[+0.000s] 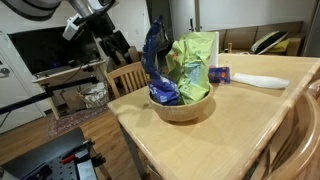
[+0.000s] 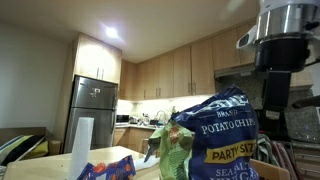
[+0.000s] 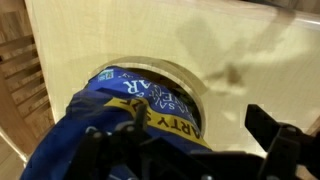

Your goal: Place the potato chips bag in the bowl then move the bowl to the middle of the table

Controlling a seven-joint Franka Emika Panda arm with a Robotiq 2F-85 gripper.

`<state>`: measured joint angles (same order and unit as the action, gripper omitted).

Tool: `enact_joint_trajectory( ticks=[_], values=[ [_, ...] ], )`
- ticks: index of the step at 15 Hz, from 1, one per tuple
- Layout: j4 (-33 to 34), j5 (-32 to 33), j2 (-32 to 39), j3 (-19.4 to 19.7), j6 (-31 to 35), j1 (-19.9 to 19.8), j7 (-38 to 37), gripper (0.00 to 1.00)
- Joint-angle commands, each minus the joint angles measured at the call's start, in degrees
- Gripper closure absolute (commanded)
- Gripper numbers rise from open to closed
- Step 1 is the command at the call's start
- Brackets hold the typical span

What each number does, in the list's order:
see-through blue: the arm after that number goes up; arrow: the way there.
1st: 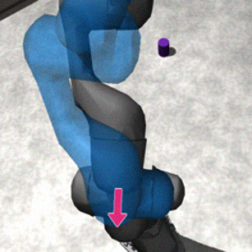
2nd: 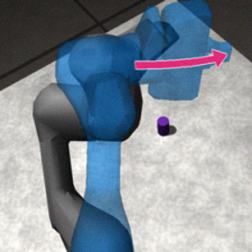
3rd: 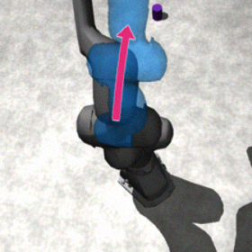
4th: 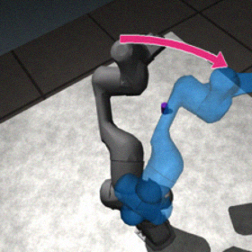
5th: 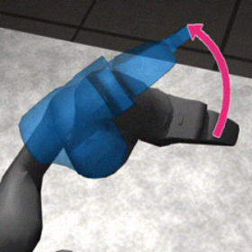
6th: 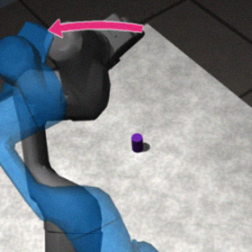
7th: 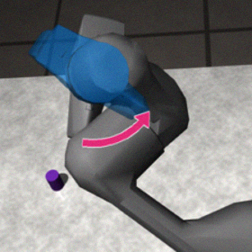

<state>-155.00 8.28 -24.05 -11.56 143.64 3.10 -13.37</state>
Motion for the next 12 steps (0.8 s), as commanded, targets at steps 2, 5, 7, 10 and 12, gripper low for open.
enact_joint_trajectory(
  ticks=[2,5,7,10,12],
  values=[
    [-3.7,0.6,1.8,-0.4,1.9,0.7,0.5,0.00],
    [-3.9,1.5,5.2,-0.7,2.0,0.0,-0.3,0.00],
    [-4.4,2.3,6.8,-0.5,2.7,-0.3,-0.3,0.00],
    [-4.4,4.6,10.1,-0.4,5.1,-0.6,-0.3,0.00],
    [-4.4,6.8,12.5,-0.2,8.2,-1.0,-0.3,0.00]
  ],
)
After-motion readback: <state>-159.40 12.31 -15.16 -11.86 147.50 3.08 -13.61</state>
